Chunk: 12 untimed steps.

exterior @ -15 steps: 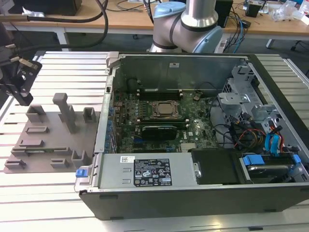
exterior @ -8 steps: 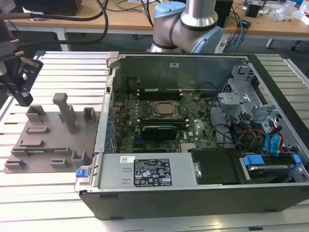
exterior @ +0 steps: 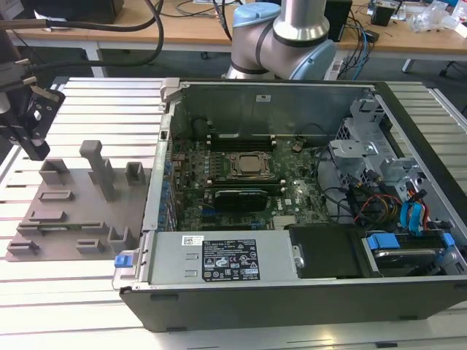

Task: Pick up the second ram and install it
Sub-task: 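Pick up the second ram and move it above second insertion slot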

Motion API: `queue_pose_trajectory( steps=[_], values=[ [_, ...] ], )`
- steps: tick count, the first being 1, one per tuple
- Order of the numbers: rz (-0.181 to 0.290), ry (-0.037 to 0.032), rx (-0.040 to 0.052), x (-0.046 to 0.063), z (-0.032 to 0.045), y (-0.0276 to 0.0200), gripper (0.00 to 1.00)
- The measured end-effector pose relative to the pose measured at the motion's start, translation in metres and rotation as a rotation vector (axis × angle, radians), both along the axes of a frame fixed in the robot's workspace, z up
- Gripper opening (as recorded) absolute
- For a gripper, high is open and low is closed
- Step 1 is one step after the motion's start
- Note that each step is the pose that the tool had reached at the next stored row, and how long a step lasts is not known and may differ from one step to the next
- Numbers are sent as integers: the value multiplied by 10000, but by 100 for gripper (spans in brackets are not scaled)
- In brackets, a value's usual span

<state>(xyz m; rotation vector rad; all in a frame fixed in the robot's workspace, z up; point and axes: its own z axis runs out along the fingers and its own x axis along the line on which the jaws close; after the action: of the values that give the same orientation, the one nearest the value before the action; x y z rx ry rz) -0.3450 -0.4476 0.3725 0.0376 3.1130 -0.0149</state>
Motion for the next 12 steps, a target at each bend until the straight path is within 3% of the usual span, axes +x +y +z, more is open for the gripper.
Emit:
queue_pose_trajectory(
  steps=[3, 5, 8, 12],
  values=[
    [798, 0, 0, 0, 0, 0, 10],
    [1661, 0, 0, 0, 0, 0, 10],
    [2582, 0, -1, 0, 0, 0, 10],
    [3437, 1, 0, 0, 0, 0, 10]
  ],
)
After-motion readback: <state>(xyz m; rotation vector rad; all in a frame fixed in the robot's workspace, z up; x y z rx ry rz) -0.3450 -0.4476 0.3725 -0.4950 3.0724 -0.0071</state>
